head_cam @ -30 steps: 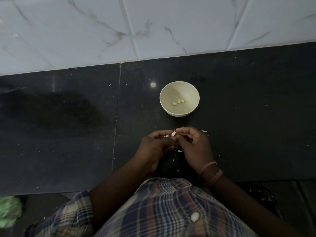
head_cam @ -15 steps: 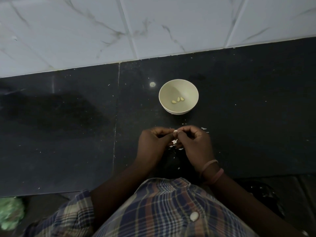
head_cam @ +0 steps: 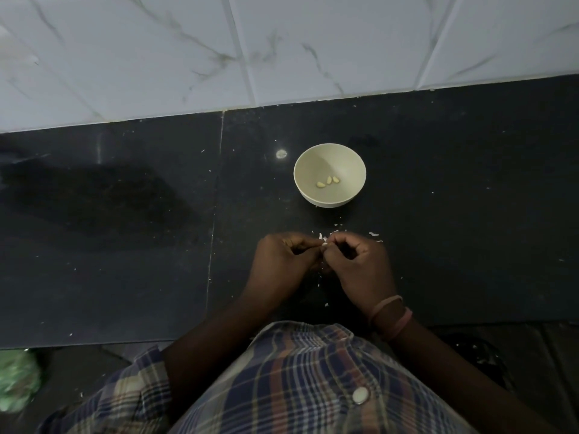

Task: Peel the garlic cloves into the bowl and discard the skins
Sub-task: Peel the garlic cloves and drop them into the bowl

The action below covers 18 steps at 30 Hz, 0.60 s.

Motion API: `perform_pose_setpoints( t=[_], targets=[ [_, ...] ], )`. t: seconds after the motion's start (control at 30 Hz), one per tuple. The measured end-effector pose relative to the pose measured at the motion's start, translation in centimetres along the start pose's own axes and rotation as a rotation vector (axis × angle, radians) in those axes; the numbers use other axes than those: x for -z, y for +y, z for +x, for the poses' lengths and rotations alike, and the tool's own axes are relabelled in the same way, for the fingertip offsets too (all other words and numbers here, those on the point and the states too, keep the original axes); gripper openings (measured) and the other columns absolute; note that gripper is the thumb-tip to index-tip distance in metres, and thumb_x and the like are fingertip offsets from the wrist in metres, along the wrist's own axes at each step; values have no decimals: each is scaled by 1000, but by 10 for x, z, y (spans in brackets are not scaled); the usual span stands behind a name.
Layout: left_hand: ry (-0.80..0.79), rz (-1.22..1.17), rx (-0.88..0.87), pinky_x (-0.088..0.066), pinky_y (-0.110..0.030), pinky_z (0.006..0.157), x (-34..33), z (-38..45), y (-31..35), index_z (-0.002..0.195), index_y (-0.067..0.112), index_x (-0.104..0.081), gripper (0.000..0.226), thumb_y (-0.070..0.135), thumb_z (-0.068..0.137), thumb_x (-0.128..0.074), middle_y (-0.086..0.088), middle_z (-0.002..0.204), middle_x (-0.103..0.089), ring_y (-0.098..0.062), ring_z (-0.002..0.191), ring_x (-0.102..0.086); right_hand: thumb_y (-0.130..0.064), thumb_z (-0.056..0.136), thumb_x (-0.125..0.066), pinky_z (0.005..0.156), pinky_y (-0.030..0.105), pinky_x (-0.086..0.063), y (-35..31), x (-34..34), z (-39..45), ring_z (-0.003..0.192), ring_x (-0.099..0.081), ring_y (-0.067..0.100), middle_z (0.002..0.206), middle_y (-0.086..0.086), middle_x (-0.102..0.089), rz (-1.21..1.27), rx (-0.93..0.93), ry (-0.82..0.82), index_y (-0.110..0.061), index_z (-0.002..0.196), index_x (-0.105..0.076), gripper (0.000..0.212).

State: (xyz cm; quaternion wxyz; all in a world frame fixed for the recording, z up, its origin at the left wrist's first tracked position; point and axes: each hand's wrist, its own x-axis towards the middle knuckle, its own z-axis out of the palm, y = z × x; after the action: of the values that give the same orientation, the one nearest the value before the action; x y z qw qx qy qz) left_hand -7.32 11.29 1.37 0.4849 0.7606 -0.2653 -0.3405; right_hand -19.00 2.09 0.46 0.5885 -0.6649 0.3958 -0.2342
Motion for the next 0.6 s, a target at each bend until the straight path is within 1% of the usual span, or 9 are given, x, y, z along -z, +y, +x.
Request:
perform_pose_setpoints(
  t=[0.07,0.13,0.2,0.27,0.37,0.4,0.43,0.53,0.6],
  targets=[
    [-1,-14,3,-62,-50,76,0,-1,-3,93,21,-82,12,13,86,-78,4,82,-79,-17,76,-77,-3,86,-70,62,17,-52,-1,-1,-2,65,-64,3,74,3,-74,-20,-2,5,-10,82,-77,10],
    [-7,-17,2,-62,-51,76,0,0,-6,93,22,-82,13,12,85,-78,3,82,-79,-19,77,-77,-5,86,-70,62,23,-52,-1,-2,-3,64,-64,6,72,3,-73,-35,-5,-2,-11,80,-77,11],
    [-10,-11,-4,-62,-50,76,2,0,-6,92,24,-82,16,10,85,-78,4,81,-79,-19,76,-77,-5,87,-70,63,29,-53,-2,-2,-3,65,-64,9,72,5,-73,-46,-2,-11,-10,80,-77,11],
    [-25,-9,-16,-63,-44,74,4,1,-6,94,21,-82,16,9,85,-77,4,81,-79,-17,75,-77,-5,87,-69,63,32,-52,-3,-3,-3,64,-63,11,71,8,-72,-56,-4,-21,-9,78,-77,12],
    [-47,-33,-14,-60,-27,67,7,1,-5,95,15,-82,15,5,86,-76,3,80,-79,-13,72,-76,-4,86,-68,57,31,-52,-6,-4,-3,59,-62,12,68,10,-71,-27,-30,-36,-9,76,-76,13],
    [-54,-40,-12,-60,-26,66,8,1,-4,95,14,-82,15,4,86,-76,2,80,-79,-12,72,-76,-4,86,-68,56,30,-52,-7,-4,-3,57,-63,12,68,10,-71,-11,-45,-40,-8,76,-76,14],
    [-63,-44,-10,-61,-28,67,9,2,-4,95,13,-81,15,4,86,-75,0,80,-79,-14,72,-76,-3,86,-67,55,28,-51,-8,-4,-3,56,-63,12,67,9,-71,4,-59,-45,-8,76,-76,14],
    [-93,-39,-3,-63,-44,77,11,4,-6,96,13,-82,15,4,87,-74,-3,81,-79,-21,76,-77,-1,87,-67,51,21,-48,-10,-5,-3,52,-60,10,63,7,-70,16,-63,-56,-6,74,-75,16],
    [-106,-42,4,-62,-49,79,12,6,-7,95,14,-82,15,4,87,-74,-5,81,-79,-22,77,-77,0,86,-67,50,19,-46,-11,-5,-3,50,-58,8,58,3,-66,8,-58,-54,-6,73,-74,16]
  ],
)
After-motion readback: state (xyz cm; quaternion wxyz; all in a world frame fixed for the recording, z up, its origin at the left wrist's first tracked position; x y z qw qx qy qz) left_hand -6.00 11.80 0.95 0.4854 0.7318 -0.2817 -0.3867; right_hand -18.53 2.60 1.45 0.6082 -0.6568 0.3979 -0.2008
